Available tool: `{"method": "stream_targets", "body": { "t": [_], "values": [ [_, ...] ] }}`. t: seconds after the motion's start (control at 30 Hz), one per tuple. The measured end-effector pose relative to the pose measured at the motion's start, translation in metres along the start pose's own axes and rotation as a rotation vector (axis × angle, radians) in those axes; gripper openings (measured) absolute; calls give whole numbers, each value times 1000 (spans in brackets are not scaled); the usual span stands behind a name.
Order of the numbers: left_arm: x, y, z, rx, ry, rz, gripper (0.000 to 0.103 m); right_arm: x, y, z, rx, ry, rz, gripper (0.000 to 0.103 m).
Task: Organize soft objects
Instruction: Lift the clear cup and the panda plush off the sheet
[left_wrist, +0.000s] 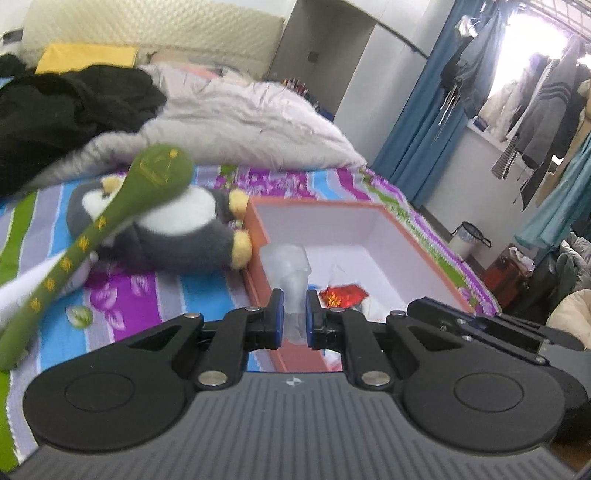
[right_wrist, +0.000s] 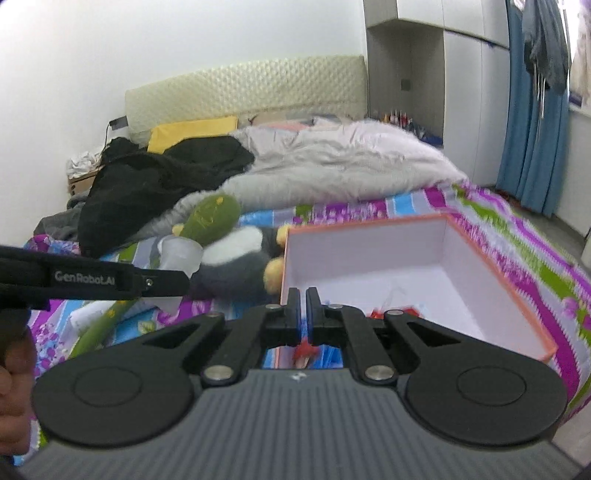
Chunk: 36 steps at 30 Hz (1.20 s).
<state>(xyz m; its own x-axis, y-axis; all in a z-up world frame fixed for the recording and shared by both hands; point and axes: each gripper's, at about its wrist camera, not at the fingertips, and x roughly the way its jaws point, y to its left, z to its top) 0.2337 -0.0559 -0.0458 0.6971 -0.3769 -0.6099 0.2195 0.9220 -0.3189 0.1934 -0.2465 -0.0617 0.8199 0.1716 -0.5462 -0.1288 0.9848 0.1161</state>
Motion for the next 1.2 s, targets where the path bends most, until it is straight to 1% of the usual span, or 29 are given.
{"method": "stream_targets", "body": {
  "t": [0.2,0.4,0.63,0.8,0.9,1.1,1.17,1.2],
  "values": [
    [5,31,-31,-44,46,42,14,11,10,-35,47,79,64,6],
    [-3,68,-67,-91,83,108,14,22,37,-63,29,154,124,6],
    [-25,104,-98,-133,82,184,14,31,69,-81,-15,195,198,7],
    [-40,127,-116,-179,86,222,14,39,95,-93,-54,224,264,8],
    [-48,140,-126,-201,85,244,14,43,110,-99,-86,232,291,8],
    [-59,161,-138,-236,83,278,14,53,128,-106,-103,256,340,9],
    [-63,168,-141,-247,81,287,14,59,135,-108,-115,268,344,12],
    [-65,170,-143,-250,80,291,14,63,137,-110,-117,270,344,19]
  ]
}}
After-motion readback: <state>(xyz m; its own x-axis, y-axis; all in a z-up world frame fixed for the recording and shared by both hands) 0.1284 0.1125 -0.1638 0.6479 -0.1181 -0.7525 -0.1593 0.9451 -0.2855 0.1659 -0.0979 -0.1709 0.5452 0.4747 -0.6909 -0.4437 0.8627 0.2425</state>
